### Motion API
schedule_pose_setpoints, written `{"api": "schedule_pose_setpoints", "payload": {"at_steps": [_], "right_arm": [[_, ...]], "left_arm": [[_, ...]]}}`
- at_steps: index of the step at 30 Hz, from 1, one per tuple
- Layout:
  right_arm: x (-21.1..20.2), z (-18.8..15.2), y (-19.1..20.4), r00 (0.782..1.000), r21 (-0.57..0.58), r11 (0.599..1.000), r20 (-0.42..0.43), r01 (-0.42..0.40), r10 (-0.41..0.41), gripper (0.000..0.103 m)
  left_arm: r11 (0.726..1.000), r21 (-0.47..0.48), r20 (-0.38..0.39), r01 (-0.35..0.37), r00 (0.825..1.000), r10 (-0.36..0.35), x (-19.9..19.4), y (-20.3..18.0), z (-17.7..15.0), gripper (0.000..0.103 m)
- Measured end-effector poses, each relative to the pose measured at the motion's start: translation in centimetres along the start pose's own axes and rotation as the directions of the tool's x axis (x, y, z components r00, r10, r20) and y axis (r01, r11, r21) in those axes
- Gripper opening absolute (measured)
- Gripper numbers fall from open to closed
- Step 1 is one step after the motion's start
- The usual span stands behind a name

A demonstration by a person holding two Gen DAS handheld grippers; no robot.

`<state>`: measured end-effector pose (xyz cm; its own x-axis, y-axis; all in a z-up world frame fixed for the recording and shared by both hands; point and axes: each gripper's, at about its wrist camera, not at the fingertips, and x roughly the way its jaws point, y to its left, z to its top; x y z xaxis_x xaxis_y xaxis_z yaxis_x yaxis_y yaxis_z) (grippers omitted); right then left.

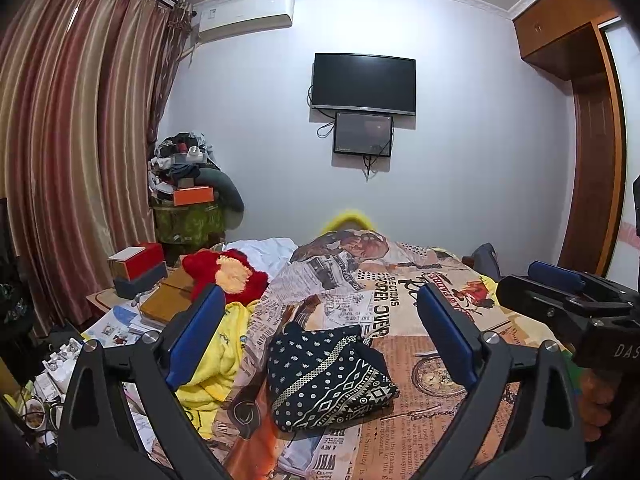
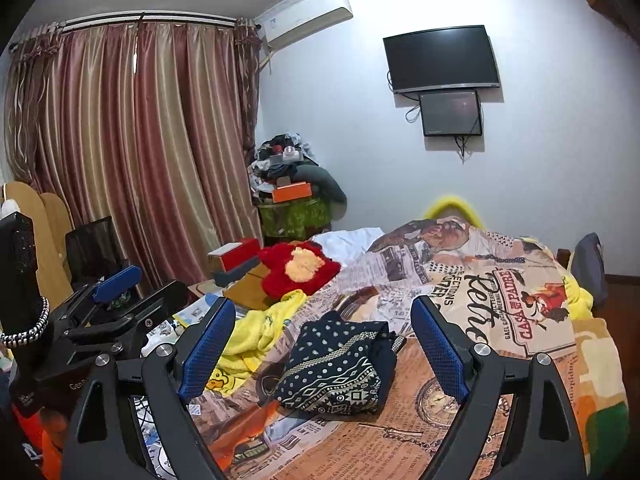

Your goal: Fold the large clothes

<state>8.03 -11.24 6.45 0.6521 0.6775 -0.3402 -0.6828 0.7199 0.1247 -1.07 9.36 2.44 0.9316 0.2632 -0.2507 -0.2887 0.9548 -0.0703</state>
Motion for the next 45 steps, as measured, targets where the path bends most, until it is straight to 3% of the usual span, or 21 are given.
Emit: {"api": "schedule_pose_setpoints", "payload": {"at_steps": [37, 40, 45], "right_arm": [[-0.4, 0.4, 0.4, 1.000, 0.002, 1.000, 0.019, 0.006, -0.006, 0.089], [-0.5, 0.3, 0.4, 1.000, 0.004, 1.000, 0.027, 0.015, -0.015, 0.096], [-0.6, 0.2, 0.4, 0.999, -0.001, 1.000, 0.043, 0.030, -0.030, 0.098]], "left_arm": [[0.999, -0.011, -0.012, 0.031, 0.999, -0.031, 0.2, -0.6, -0.1, 0.099], [0.999, -0.007, -0.006, 0.033, 0.999, -0.033, 0.0, -0.8, -0.1, 0.099], [0.999, -0.014, -0.012, 0.045, 0.999, -0.045, 0.0, -0.9, -0.2, 0.103]]}}
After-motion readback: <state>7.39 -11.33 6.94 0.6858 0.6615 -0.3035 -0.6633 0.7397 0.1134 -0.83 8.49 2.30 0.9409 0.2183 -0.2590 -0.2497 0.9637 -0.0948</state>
